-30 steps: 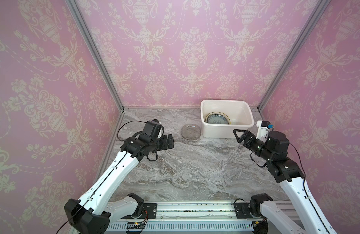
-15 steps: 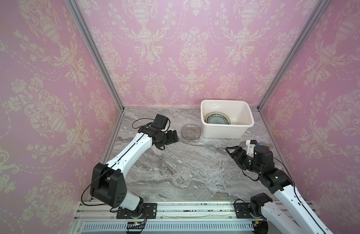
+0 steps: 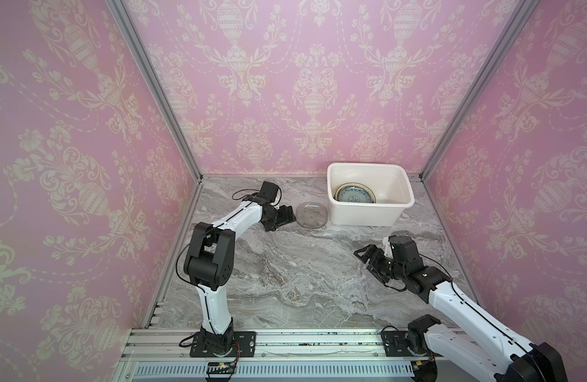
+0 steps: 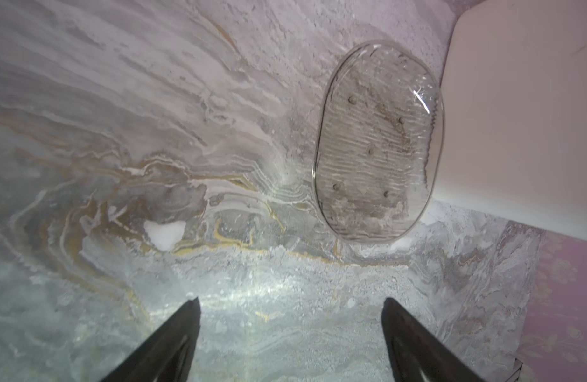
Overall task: Place the plates into the plastic bin on the countertop
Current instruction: 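Pinch the second glass plate rim with the left gripper while the right approaches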
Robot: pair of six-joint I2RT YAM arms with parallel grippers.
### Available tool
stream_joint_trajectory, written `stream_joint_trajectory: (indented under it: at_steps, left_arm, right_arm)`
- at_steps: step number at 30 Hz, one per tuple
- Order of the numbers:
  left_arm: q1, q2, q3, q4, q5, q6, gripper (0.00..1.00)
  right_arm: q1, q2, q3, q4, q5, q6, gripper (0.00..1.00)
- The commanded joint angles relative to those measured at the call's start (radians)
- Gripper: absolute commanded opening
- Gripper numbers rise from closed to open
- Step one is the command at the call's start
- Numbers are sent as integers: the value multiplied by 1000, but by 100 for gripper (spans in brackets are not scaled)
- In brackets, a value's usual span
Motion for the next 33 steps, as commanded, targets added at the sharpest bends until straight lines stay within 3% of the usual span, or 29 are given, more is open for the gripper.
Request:
stream_joint_trajectory:
  at_steps: [1, 17, 26, 33]
  left_arm:
    - [4, 64, 49, 82, 82, 20, 86]
    - [-9, 338, 298, 32, 22, 11, 50]
    - [-52, 386, 391, -100, -85, 92, 26]
    - [-70, 346, 331, -114, -115, 87, 4]
  right_arm:
    - [8, 28, -16, 46, -31, 16, 86]
    - [9, 64, -28, 62, -32, 52, 85]
    - [9, 7, -59, 43, -9, 83, 85]
    - [9, -44, -81, 28, 2, 108, 84]
